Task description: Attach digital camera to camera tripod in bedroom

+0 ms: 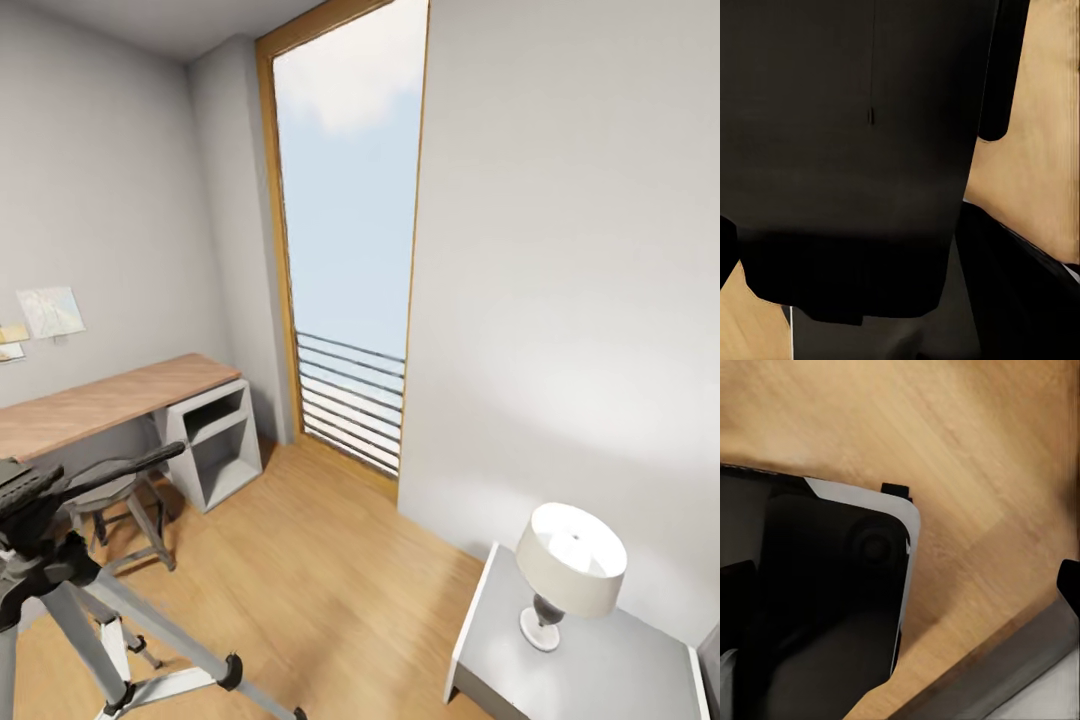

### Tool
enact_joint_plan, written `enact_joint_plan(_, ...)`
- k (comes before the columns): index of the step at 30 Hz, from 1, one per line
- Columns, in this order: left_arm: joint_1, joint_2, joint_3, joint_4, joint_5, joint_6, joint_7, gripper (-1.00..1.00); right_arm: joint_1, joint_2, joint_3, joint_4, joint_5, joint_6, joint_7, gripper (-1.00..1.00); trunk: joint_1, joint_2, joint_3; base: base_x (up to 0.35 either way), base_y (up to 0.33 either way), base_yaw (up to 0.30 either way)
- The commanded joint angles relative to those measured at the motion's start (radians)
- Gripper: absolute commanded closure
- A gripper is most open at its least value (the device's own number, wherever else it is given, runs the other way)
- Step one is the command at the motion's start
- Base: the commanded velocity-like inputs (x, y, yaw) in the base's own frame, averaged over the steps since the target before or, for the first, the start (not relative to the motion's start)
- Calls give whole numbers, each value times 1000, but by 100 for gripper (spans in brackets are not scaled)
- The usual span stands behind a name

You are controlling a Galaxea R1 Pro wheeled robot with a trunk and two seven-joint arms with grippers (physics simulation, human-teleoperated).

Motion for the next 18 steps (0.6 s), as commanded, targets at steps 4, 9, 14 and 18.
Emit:
enact_joint_plan(4,0,0,-9,0,6,0,1,100,-1,-2,3,3,7,-7,4,-100,1,-1,0,318,-123,0)
enact_joint_plan(9,0,0,-9,0,6,-1,1,100,-1,-2,3,3,7,-8,5,-100,1,-1,0,255,-101,0)
enact_joint_plan(14,0,0,-9,0,6,-1,1,100,-1,1,2,3,5,-4,-4,-100,1,-1,0,58,-23,0)
enact_joint_plan(18,0,0,-9,0,6,-1,1,100,-1,4,2,3,4,-2,-5,-100,1,-1,0,54,-12,2)
